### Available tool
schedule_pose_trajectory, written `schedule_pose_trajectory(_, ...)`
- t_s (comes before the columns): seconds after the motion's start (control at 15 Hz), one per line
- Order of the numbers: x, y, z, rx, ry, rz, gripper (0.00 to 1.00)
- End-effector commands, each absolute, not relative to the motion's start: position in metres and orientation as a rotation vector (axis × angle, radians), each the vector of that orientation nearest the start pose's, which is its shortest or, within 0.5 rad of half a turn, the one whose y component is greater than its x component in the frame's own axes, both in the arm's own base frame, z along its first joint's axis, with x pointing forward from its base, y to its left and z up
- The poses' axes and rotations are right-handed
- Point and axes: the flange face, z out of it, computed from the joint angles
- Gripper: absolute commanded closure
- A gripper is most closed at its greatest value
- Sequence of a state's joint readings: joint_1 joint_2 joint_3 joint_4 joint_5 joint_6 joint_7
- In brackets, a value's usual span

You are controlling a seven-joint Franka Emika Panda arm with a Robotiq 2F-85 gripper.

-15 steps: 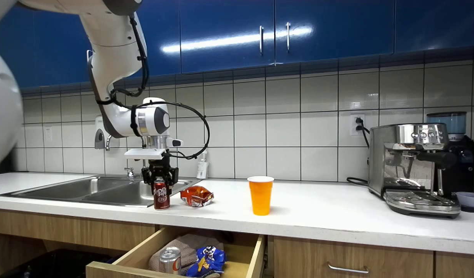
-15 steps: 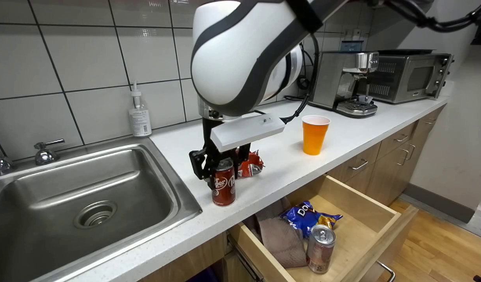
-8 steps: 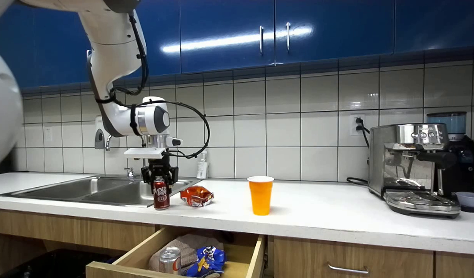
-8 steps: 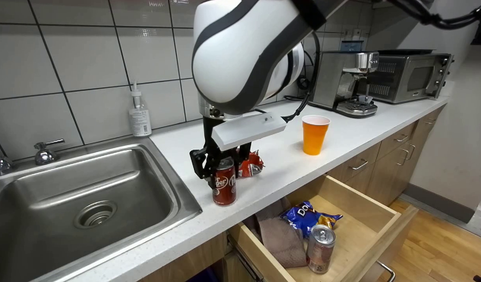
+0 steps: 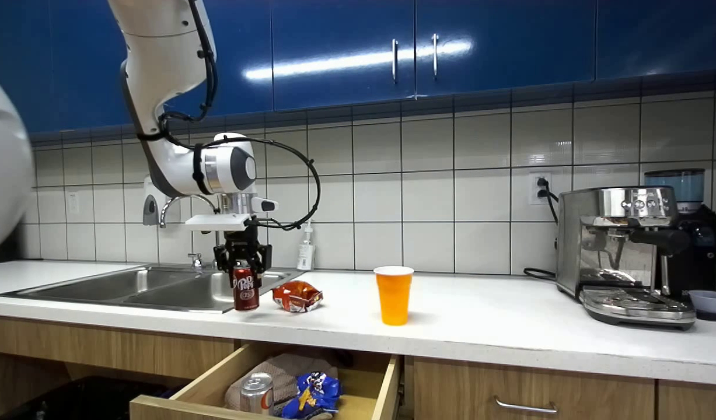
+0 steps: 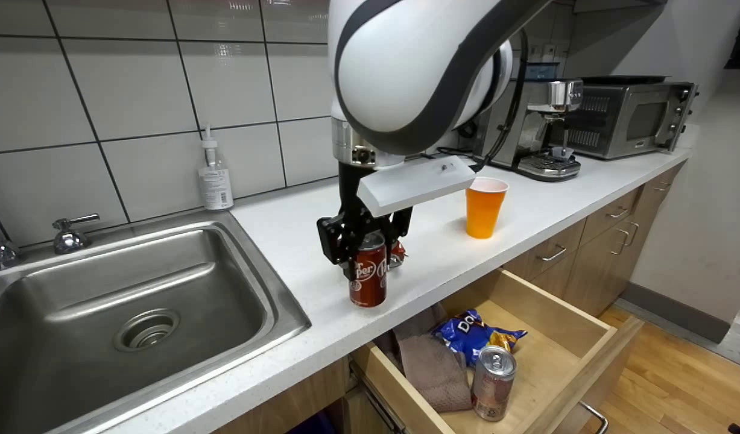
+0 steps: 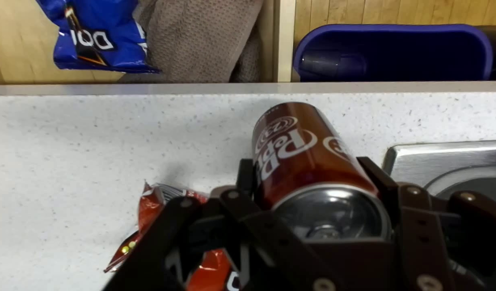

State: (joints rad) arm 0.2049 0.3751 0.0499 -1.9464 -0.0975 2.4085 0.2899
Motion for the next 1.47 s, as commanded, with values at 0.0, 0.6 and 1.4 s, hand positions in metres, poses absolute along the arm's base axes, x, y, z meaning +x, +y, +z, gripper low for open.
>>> schedule_pose_trajectory(0.0, 0.576, 0.130, 0.316, -3.155, 0.009, -0.199, 0.61)
schedule_pose_trajectory(0.6, 0.519, 0.059, 0.302, -3.138, 0.182, -0.218, 0.61)
schedule_pose_trajectory(1.4, 0.459, -0.017, 0.273, -3.100, 0.487, -0.121, 0.61)
